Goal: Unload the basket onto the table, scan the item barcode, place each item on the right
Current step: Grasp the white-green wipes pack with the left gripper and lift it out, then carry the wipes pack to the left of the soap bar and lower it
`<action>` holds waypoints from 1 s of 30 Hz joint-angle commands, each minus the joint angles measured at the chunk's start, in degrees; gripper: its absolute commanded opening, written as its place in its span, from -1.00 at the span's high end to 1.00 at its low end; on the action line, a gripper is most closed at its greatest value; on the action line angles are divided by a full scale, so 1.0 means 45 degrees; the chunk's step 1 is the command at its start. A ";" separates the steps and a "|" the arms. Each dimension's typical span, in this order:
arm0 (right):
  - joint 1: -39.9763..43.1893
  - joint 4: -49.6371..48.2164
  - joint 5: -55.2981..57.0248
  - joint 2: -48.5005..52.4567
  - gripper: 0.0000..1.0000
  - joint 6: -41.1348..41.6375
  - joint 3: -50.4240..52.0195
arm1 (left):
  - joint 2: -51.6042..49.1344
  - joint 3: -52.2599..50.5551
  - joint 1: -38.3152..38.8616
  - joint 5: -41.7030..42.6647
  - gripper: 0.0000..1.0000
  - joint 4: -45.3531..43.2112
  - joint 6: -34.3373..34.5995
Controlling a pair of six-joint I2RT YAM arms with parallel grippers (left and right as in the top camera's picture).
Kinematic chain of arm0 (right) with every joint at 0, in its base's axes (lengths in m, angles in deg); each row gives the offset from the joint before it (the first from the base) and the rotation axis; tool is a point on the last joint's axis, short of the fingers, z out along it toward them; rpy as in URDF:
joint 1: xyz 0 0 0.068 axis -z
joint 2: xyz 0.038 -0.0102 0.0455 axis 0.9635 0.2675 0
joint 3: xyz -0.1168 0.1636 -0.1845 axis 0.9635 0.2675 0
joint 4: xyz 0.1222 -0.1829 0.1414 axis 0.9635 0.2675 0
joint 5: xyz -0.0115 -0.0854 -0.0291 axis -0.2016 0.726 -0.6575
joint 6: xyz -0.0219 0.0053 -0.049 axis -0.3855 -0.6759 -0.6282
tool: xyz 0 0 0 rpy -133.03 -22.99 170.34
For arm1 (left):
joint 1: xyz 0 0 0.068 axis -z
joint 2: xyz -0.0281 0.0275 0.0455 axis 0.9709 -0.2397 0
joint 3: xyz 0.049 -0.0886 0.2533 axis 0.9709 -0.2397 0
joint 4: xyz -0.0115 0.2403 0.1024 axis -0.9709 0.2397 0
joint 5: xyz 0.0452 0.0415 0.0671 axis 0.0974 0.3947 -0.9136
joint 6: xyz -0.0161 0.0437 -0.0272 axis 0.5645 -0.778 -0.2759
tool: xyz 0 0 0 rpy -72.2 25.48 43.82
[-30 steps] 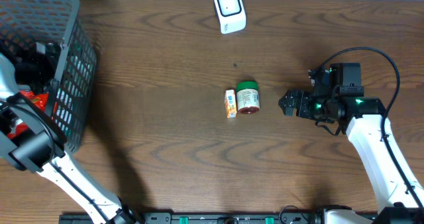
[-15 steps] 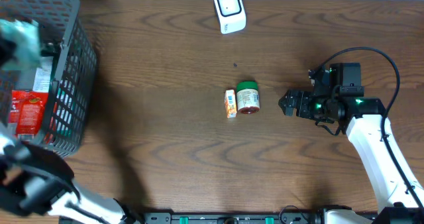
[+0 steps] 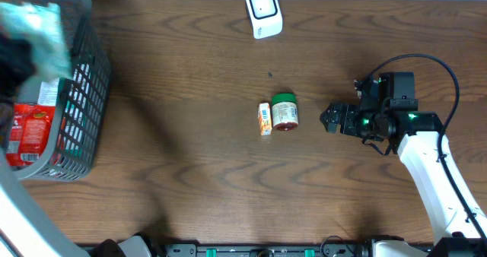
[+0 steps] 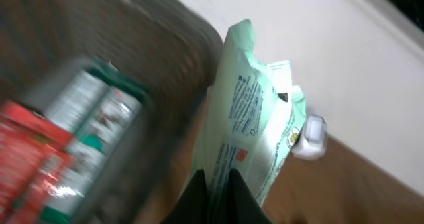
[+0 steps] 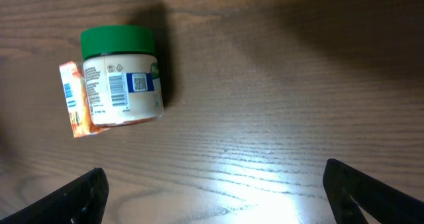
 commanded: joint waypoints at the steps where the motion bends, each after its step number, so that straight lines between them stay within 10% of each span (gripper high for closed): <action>1: -0.0141 0.0010 -0.0102 -0.0010 -0.99 0.0087 -0.0185 | -0.0413 -0.0393 0.2327 0.0019 0.86 0.1049 0.0165; 14: -0.0141 0.0010 -0.0102 -0.0010 -0.99 0.0087 -0.0185 | -0.1719 -0.6091 0.8048 -0.0083 0.86 -0.1972 0.1088; 30: -0.0141 0.0010 -0.0102 -0.0010 -0.98 0.0087 -0.0185 | -0.4745 -0.9811 1.0686 -0.1467 0.85 -0.8082 0.4027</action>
